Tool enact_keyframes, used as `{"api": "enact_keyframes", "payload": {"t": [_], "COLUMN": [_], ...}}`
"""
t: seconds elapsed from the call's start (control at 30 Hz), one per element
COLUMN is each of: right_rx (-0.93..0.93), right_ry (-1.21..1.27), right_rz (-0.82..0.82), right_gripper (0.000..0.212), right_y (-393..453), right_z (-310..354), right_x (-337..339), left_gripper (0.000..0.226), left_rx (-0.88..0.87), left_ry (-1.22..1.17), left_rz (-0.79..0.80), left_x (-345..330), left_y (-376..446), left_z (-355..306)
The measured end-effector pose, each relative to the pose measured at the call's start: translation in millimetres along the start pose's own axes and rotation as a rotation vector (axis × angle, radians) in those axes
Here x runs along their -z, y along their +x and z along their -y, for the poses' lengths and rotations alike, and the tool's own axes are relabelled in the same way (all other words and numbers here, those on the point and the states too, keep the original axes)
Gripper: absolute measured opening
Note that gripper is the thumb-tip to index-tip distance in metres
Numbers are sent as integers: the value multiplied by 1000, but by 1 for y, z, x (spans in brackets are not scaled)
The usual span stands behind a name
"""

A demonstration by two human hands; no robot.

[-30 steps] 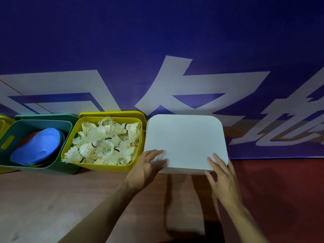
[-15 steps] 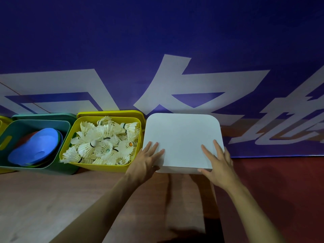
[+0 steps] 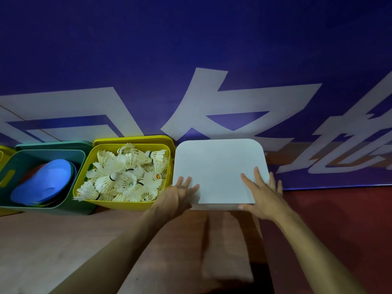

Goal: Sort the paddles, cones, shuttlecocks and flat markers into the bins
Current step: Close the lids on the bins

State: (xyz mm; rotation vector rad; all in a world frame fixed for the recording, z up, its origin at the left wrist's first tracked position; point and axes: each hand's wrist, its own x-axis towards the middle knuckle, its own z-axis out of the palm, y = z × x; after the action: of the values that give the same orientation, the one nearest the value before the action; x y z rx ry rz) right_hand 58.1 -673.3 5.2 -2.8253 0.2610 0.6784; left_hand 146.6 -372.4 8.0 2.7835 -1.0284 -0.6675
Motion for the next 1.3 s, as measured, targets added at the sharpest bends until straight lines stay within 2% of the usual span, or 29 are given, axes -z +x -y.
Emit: {"api": "enact_keyframes", "payload": {"t": [0.07, 0.17, 0.23, 0.33, 0.4, 0.47, 0.63, 0.77, 0.83, 1.03, 1.17, 1.3], "right_rx": [8, -14, 11, 45, 29, 12, -13, 4, 1, -27, -29, -28], "right_ry": [-4, 37, 1, -23, -35, -56, -24, -45, -57, -113, -125, -120], "right_rz": [25, -12, -97, -177, -93, 12, 106, 194, 214, 231, 234, 219], "right_gripper": [94, 77, 72, 70, 73, 79, 88, 120, 127, 131, 128, 123], "right_y": [4, 20, 38, 62, 74, 83, 93, 90, 93, 101, 100, 93], "right_z": [1, 5, 9, 16, 18, 18, 24, 34, 35, 42, 44, 48], "right_x": [13, 31, 38, 43, 39, 35, 46, 47, 46, 43, 45, 51], "left_gripper": [59, 53, 58, 80, 97, 104, 112, 120, 121, 119, 121, 119], "left_rx": [12, 39, 92, 189, 222, 238, 230, 222, 193, 195, 219, 212], "left_ry": [56, 13, -8, 60, 97, 87, 206, 219, 275, 318, 302, 173], "left_rz": [-1, -106, -120, -51, 31, 103, 118, 214, 225, 104, 106, 104], "left_x": [16, 40, 49, 54, 50, 42, 47, 52, 57, 41, 36, 41], "left_y": [6, 22, 39, 67, 80, 89, 99, 104, 103, 100, 105, 98], "left_z": [-1, 1, 4, 6, 10, 15, 16, -5, -12, -7, -4, 4]}}
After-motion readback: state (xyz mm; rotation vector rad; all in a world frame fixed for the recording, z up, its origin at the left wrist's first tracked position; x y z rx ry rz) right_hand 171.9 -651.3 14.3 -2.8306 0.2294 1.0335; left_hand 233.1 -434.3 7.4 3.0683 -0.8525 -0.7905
